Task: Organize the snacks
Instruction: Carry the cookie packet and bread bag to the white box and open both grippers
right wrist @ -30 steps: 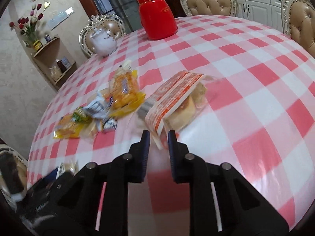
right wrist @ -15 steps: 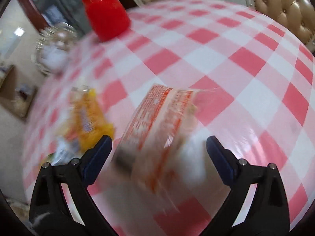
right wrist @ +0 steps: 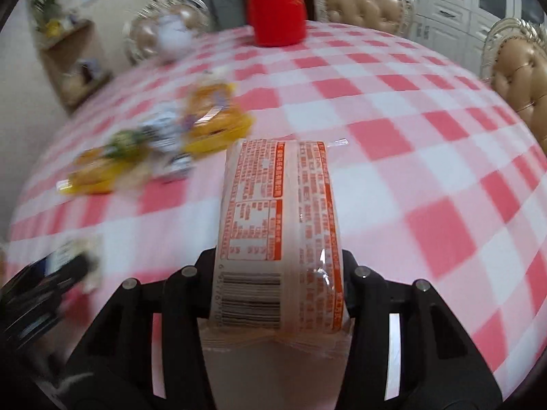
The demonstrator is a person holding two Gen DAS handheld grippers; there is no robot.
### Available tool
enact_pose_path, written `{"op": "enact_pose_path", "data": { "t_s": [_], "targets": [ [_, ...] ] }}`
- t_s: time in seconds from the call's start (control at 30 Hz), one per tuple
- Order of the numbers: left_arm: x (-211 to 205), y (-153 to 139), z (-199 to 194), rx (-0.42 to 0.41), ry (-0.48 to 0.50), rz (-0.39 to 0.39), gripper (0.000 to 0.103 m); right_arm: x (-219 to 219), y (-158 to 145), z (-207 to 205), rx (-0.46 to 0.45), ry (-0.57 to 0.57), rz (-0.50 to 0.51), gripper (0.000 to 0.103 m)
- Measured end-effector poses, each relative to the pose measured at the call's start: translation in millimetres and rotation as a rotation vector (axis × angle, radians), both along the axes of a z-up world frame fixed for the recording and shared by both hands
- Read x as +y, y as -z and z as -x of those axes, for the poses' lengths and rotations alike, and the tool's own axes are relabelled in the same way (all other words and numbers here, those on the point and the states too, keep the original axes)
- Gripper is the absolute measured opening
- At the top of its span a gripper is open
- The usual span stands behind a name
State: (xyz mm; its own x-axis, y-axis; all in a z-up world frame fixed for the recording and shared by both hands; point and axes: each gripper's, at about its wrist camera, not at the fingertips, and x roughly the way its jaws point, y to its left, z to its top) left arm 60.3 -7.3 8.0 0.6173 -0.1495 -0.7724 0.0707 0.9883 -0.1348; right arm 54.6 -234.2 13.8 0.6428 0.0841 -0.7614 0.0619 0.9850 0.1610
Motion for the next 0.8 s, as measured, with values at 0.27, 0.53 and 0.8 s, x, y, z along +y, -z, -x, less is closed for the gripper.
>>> {"op": "enact_pose_path", "data": {
  "t_s": [0.27, 0.53, 0.8],
  "targets": [
    [3, -2, 18, -0.017, 0.026, -0.049, 0.023, 32, -8, 42, -0.089, -0.104, -0.089, 0.051],
    [52, -22, 83, -0.122, -0.156, 0.001, 0.023, 53, -22, 66, -0.145, -0.201, -0.151, 0.051],
    [75, -42, 151, -0.214, -0.257, -0.037, 0.023, 93, -23, 82, -0.138, -0.353, -0.156, 0.051]
  ]
}}
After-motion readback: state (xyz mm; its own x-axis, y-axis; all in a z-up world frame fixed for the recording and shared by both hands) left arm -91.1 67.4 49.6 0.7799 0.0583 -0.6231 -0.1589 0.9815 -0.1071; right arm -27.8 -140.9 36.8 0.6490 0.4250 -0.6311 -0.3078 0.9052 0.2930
